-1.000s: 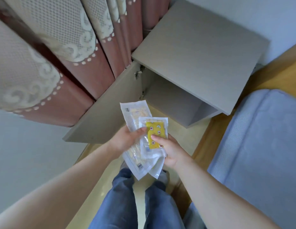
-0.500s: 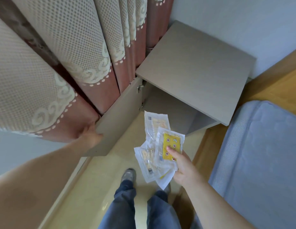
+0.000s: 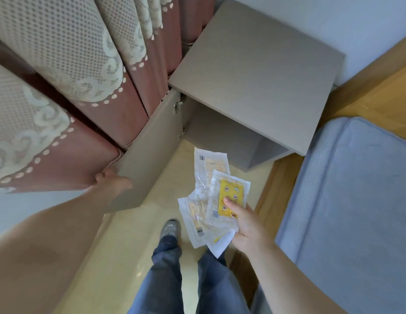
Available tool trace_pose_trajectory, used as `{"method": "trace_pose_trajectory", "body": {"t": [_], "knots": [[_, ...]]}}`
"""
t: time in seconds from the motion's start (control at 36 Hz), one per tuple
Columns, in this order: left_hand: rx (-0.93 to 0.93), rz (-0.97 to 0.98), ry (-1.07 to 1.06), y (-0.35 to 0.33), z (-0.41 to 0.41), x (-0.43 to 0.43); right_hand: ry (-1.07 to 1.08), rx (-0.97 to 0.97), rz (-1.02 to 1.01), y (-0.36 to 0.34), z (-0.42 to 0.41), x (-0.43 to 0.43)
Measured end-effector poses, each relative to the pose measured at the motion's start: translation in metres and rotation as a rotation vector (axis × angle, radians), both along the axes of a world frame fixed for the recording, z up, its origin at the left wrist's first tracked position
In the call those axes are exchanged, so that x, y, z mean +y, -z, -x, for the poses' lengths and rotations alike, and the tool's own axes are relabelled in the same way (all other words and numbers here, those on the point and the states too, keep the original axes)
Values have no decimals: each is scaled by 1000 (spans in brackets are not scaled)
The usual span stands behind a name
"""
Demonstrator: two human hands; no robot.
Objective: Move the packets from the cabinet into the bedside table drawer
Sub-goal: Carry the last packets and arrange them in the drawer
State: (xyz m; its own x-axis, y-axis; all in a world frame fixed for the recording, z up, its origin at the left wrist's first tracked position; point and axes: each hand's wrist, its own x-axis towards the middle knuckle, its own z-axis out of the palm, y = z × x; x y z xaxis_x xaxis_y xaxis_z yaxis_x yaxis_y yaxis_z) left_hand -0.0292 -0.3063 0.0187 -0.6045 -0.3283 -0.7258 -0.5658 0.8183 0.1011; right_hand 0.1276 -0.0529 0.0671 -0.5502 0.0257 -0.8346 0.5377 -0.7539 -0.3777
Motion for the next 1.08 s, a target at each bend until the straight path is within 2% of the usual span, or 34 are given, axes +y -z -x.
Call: {"method": "trace_pose_trajectory", "body": {"t": [0.19, 0.33, 0.42, 0.64, 0.83, 0.97, 1.08], "knots": [[-121, -279, -198, -3, -40, 50, 5, -7, 40, 3, -9, 16], [-227, -636, -438, -13, -77, 115, 81, -28, 29, 0, -27, 46], [-229, -729, -497, -13, -83, 162, 134, -27, -14, -1, -41, 67], [-229, -853, -476, -34, -71, 264, 270, -27, 10, -2, -69, 124], [-382, -900, -138, -80, -84, 302, 441, 87, -35, -23, -72, 148], [-378, -1043, -105, -122, -71, 333, 666, 124, -167, -48, -46, 155], [-408, -1124, -59, -159, -53, 361, 904, 198, -155, -83, -20, 162]]}}
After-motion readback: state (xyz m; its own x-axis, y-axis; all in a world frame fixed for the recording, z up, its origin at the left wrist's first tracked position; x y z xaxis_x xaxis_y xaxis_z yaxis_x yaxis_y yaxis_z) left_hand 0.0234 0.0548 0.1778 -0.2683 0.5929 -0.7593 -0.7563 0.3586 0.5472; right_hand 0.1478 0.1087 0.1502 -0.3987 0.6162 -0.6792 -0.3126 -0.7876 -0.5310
